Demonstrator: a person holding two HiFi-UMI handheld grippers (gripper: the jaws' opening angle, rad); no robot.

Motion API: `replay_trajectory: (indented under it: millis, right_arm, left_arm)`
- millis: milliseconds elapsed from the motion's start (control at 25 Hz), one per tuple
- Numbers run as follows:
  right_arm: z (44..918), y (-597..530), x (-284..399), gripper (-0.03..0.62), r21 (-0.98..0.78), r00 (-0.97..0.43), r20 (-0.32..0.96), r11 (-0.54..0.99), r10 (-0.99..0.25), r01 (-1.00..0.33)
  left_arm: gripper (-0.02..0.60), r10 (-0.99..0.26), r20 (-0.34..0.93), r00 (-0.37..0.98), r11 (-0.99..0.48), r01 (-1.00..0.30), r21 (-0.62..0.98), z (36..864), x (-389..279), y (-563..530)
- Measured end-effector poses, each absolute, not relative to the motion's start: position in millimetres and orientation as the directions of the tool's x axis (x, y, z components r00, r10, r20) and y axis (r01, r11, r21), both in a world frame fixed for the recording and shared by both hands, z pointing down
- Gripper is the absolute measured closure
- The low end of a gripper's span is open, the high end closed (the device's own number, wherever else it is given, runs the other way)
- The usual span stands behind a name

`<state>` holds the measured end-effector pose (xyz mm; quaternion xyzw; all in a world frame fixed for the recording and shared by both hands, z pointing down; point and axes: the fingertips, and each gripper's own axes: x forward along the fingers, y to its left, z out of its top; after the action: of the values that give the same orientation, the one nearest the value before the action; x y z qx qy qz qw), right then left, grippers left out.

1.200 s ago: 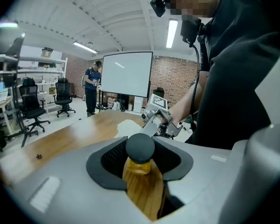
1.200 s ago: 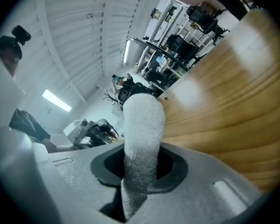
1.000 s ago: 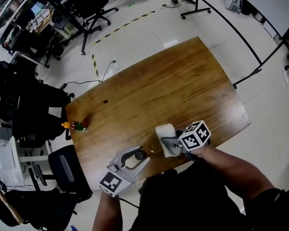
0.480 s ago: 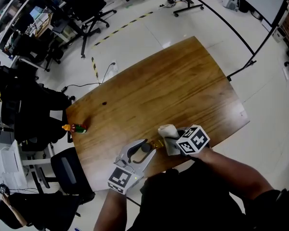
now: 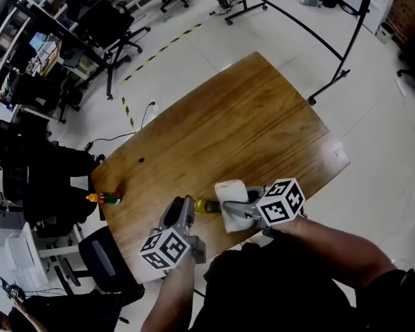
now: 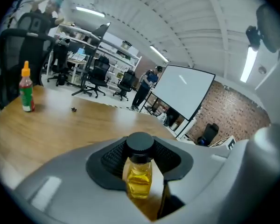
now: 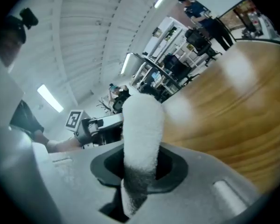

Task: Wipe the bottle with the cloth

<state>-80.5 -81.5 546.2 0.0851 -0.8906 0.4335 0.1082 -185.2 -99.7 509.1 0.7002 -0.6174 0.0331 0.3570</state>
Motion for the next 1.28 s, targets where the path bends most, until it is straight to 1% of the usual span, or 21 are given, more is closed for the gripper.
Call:
replay_trajectory:
  millis: [120,240,360,600,800,1080,1160,1200,1280]
  right_arm:
    - [531.2,-76.9,-115.2,0.522,-0.697,-0.966,0.253,0.681,-0.06,-0.225]
    - [527.1,-78.3,-135.2,0.522,-0.695,-0.968,0.234,0.68,-0.095,-0.234]
    - [537.1,-76.8,-133.2,0.522,-0.692,-0.962,0.244,0.673,-0.123,-0.261]
    - [590.3,-77.9,-112.0,0.522,-0.637,-0.911,0.392,0.677,-0.126,-0.368]
    - [626.1,-82.3,-92.2,0.522,-0.608,-0.855,0.5,0.648,-0.137,-0.459]
    - [648.1,-85.8,-82.1,0.522,-0.568,-0.787,0.606,0.632,-0.112,-0.527]
    - [649.7,-85.6,-79.4,0.522,-0.558,-0.773,0.626,0.633,-0.103,-0.537]
    - [647.5,-86.0,-77.3,0.522,-0.558,-0.773,0.625,0.634,-0.104,-0.536]
    - [636.3,-89.5,-70.9,0.522,-0.57,-0.794,0.598,0.635,-0.115,-0.521]
  left_arm:
    - [0.403,-0.841,0.489,0.231,0.023,-0.888,0.459,510.2,-184.9,-98.3]
    - [0.403,-0.84,0.498,0.215,0.037,-0.893,0.448,511.2,-181.7,-92.9]
    - [0.403,-0.848,0.492,0.198,0.061,-0.886,0.461,514.7,-184.5,-88.9]
    - [0.402,-0.854,0.488,0.182,0.093,-0.869,0.486,518.2,-196.6,-86.6]
    - [0.403,-0.86,0.473,0.194,0.047,-0.891,0.452,512.5,-191.9,-89.1]
    - [0.403,-0.857,0.471,0.211,0.011,-0.905,0.426,510.1,-184.8,-93.4]
    - [0.403,-0.849,0.469,0.245,-0.032,-0.908,0.417,509.0,-180.6,-94.2]
    - [0.403,-0.842,0.463,0.277,-0.076,-0.91,0.407,507.7,-175.9,-94.6]
    - [0.403,-0.813,0.445,0.376,-0.217,-0.904,0.369,503.8,-160.0,-94.8]
